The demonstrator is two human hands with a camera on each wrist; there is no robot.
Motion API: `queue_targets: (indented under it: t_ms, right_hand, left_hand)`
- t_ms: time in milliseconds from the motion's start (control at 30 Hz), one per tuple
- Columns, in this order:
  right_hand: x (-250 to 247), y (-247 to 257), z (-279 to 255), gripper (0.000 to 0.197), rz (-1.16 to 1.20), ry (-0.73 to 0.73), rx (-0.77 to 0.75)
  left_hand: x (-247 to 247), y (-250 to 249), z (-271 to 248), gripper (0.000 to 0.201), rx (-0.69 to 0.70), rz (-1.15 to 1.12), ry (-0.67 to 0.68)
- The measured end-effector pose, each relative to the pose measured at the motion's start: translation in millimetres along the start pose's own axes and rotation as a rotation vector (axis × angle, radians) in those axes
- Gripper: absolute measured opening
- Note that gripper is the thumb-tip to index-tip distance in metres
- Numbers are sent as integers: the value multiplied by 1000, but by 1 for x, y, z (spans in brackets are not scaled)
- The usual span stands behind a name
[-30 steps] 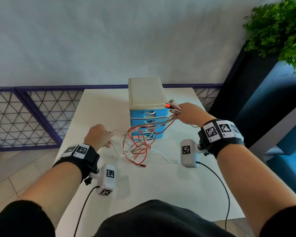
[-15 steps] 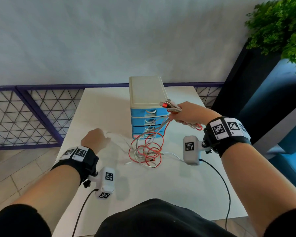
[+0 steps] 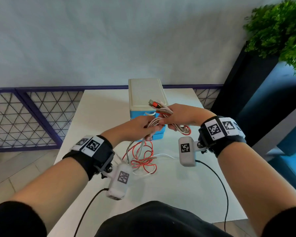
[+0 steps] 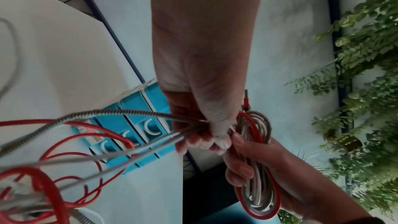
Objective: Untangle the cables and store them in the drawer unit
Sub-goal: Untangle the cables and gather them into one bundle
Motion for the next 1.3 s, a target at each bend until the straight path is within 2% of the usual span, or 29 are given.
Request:
queue_targets:
  t_ms: [167,300,433,533,633,733,833,900,967,1067,1133,1233,1300]
  right_hand:
    - [17,-5,2,20,327,69,43]
    - [37,-3,-5,11,582,191,36]
    - [46,-2,-9,15,750,270,17]
    - [48,-3,-8,19,849,287,23]
    - [36,-16,-3,19,866,165,52]
    - [25,-28,0,18,886,70,45]
    - [20,-34,6,18,881,-45,44]
    - [17,-36,11,16,837,-146,72]
    - [17,-35,16,16,775,-221,96]
    - [20,-28,24,28,764,-278,115]
    - [23,-22,29,37,804,-289,127]
    - [34,-19,36,55,957,-233,129]
    - [39,-6,39,68,1084,-135,43]
  left_hand:
    - [-11,-9,0,26,73,223,-87]
    - [-23,-16,-3,14,179,365,-191]
    - [-43,-3,-4,42,59,258,-233]
    - [-39,10,-7,55,-125,-13,-110]
    - [-18,21,-23,59,-279,-392,153]
    - [-10,28,-35,50,-326,-579,276]
    - [-6,25,-37,37,-294,-710,309]
    - [-11,25,-33,34,-266,-750,235]
    - [-22,27,-24,35,-223,-670,63]
    - [-41,20,-14,35,-133,-390,-250]
    - [-45,8,-15,33,-68,-128,-392]
    - [-35,-12,-21,27,-31,209,-458]
    - [-25,-24,-23,23,-9,283,-449]
Point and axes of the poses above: each hand's wrist, its own z-axis towards the middle knuckle, its own x-axis out of the palm, y = z × x, the point moved 10 cm from there along z, towards the middle knuckle, and after that the axes turned 9 degrees about -z, right-handed, at the moved point
